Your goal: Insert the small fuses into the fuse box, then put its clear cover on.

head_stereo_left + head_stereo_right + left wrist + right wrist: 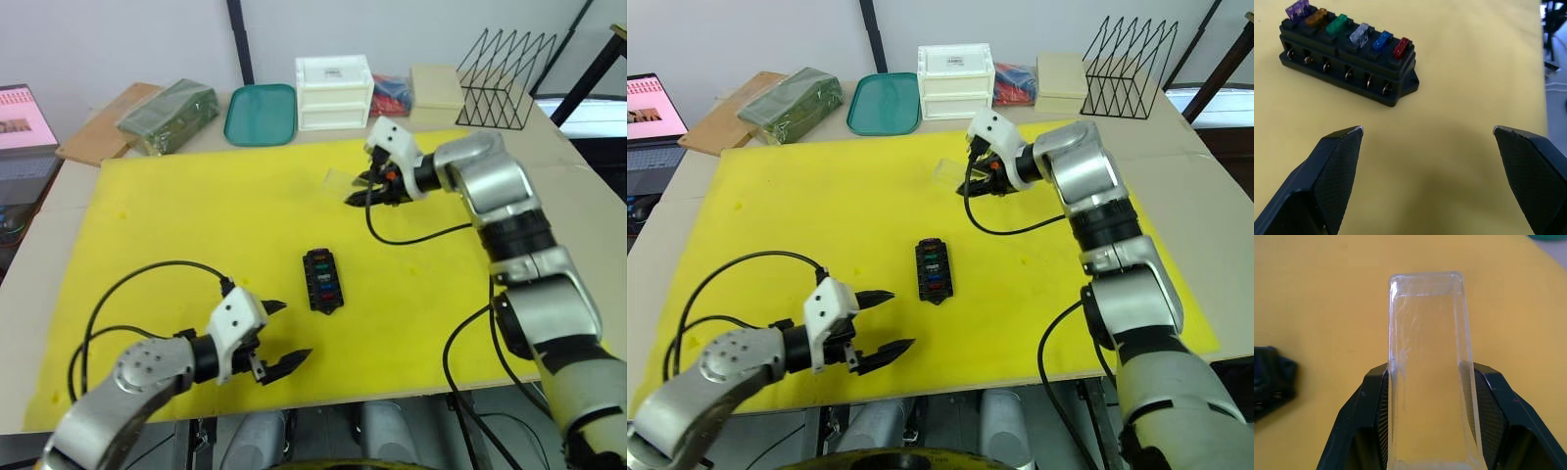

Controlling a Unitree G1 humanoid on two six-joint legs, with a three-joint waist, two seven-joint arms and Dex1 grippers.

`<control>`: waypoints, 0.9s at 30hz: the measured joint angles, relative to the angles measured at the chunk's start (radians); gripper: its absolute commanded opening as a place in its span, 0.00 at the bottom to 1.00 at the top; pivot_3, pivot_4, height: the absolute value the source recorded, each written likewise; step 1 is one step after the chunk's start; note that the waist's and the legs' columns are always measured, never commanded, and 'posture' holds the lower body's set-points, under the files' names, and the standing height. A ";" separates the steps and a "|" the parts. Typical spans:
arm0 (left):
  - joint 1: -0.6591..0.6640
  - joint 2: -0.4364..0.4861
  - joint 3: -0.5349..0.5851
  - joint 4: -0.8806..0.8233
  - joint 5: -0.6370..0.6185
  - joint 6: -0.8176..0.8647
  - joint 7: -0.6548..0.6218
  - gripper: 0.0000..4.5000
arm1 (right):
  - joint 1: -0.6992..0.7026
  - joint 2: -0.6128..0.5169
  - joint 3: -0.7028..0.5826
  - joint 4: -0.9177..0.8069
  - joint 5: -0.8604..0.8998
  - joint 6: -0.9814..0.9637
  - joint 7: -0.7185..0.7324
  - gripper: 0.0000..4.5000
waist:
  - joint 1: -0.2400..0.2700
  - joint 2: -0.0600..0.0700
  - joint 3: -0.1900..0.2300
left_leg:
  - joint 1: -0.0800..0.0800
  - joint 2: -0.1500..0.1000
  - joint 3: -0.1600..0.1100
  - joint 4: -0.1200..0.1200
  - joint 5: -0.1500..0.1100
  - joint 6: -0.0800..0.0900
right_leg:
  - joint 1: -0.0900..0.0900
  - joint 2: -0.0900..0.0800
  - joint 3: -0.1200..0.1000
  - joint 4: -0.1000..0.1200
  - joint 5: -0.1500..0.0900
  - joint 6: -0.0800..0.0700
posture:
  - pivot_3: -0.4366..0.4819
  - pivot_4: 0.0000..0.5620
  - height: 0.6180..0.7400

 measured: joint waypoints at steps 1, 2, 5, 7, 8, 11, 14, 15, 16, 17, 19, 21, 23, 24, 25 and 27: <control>0.003 -0.010 -0.021 0.001 0.012 0.001 0.019 1.00 | 0.007 -0.001 0.002 -0.029 0.008 0.021 -0.001 0.42 | 0.000 0.000 0.000 | 0.000 0.000 0.000 0.000 0.000 0.000 | 0.000 0.000 0.000 0.000 0.000 0.000 | 0.48 0.27 1.00; 0.003 -0.036 -0.050 0.003 0.042 0.001 0.059 1.00 | 0.017 -0.004 0.002 -0.073 0.018 0.055 -0.009 0.42 | 0.000 0.000 0.000 | 0.000 0.000 0.000 0.000 0.000 0.000 | 0.000 0.000 0.000 0.000 0.000 0.000 | 0.48 0.27 1.00; -0.005 -0.103 -0.116 0.021 0.120 0.000 0.156 1.00 | 0.018 -0.005 0.003 -0.163 0.039 0.124 -0.033 0.42 | 0.002 0.000 0.000 | 0.000 0.000 0.001 0.000 0.000 0.000 | 0.000 0.000 0.001 0.000 0.000 0.000 | 0.48 0.27 1.00; -0.013 -0.166 -0.151 0.034 0.160 0.002 0.223 1.00 | 0.018 -0.006 0.003 -0.213 0.063 0.165 -0.047 0.42 | 0.002 0.000 0.000 | 0.000 0.000 0.000 0.000 0.000 0.000 | 0.000 0.000 0.000 0.000 0.000 0.000 | 0.48 0.27 1.00; -0.014 -0.186 -0.161 0.038 0.168 0.003 0.242 1.00 | 0.018 -0.006 0.003 -0.227 0.070 0.174 -0.050 0.42 | 0.002 0.000 0.000 | 0.000 0.000 0.001 0.000 0.000 0.000 | 0.000 0.000 0.001 0.000 0.000 0.000 | 0.48 0.27 1.00; -0.022 -0.242 -0.185 0.056 0.207 0.004 0.307 1.00 | 0.018 -0.010 0.003 -0.261 0.098 0.211 -0.072 0.42 | 0.004 -0.001 0.000 | 0.000 0.000 0.001 0.000 0.000 0.000 | 0.000 0.000 0.000 0.000 0.000 0.000 | 0.48 0.27 1.00; -0.055 -0.339 -0.203 0.109 0.253 0.003 0.395 1.00 | 0.018 -0.019 0.003 -0.285 0.120 0.233 -0.091 0.42 | 0.005 -0.001 -0.001 | 0.000 0.000 0.001 0.001 0.000 0.000 | 0.001 0.000 0.000 -0.001 0.000 0.000 | 0.48 0.27 1.00; -0.065 -0.364 -0.207 0.121 0.264 0.002 0.415 1.00 | 0.018 -0.021 0.003 -0.291 0.128 0.236 -0.096 0.42 | 0.005 -0.001 -0.001 | 0.000 0.000 0.001 0.001 0.000 0.000 | 0.000 0.000 0.000 -0.001 0.000 0.000 | 0.48 0.27 1.00; -0.069 -0.373 -0.208 0.127 0.274 0.001 0.430 1.00 | 0.018 -0.023 0.002 -0.300 0.138 0.241 -0.100 0.42 | 0.004 -0.001 -0.001 | 0.000 0.000 0.001 0.000 0.000 0.000 | 0.000 0.000 0.000 0.000 0.000 0.000 | 0.48 0.27 1.00; -0.069 -0.373 -0.207 0.128 0.281 0.001 0.437 1.00 | 0.018 -0.027 0.003 -0.303 0.145 0.243 -0.103 0.42 | 0.003 -0.001 -0.001 | 0.000 0.000 0.001 0.000 0.000 0.000 | 0.000 0.000 0.000 0.000 0.000 0.000 | 0.48 0.27 1.00; -0.067 -0.373 -0.207 0.128 0.290 -0.001 0.440 1.00 | 0.018 -0.040 0.003 -0.303 0.154 0.247 -0.112 0.42 | 0.002 -0.001 -0.001 | 0.000 0.000 0.001 0.000 0.000 0.000 | 0.000 0.000 0.000 0.000 0.000 0.000 | 0.48 0.27 1.00; -0.061 -0.368 -0.202 0.126 0.290 -0.002 0.438 1.00 | 0.018 -0.050 0.003 -0.305 0.163 0.249 -0.120 0.42 | 0.002 -0.001 -0.001 | 0.000 0.000 0.001 0.000 0.000 0.000 | 0.000 0.000 0.000 0.000 0.000 0.000 | 0.48 0.27 1.00; -0.050 -0.346 -0.189 0.111 0.289 -0.002 0.425 1.00 | 0.021 -0.051 0.004 -0.322 0.177 0.250 -0.125 0.42 | 0.000 -0.001 -0.001 | 0.000 0.001 0.001 0.000 0.000 0.000 | -0.001 0.000 0.000 0.000 0.000 0.000 | 0.48 0.27 1.00; -0.045 -0.337 -0.180 0.106 0.288 -0.002 0.420 1.00 | 0.021 -0.052 0.006 -0.325 0.181 0.250 -0.127 0.42 | 0.000 -0.001 -0.001 | 0.000 0.001 0.001 0.000 0.000 0.000 | 0.000 0.000 0.000 0.000 0.000 0.000 | 0.48 0.27 1.00; -0.039 -0.327 -0.167 0.100 0.286 -0.002 0.411 1.00 | 0.021 -0.052 0.008 -0.329 0.185 0.251 -0.130 0.42 | 0.001 -0.001 -0.001 | 0.000 0.001 0.001 0.000 0.000 0.000 | 0.000 0.000 0.000 0.000 0.000 0.000 | 0.48 0.27 1.00; -0.023 -0.300 -0.134 0.084 0.278 -0.002 0.398 1.00 | 0.021 -0.052 0.011 -0.337 0.192 0.250 -0.135 0.42 | 0.002 -0.001 -0.001 | 0.000 0.000 0.001 0.000 0.000 0.000 | 0.000 0.000 0.000 0.000 0.000 0.000 | 0.48 0.27 1.00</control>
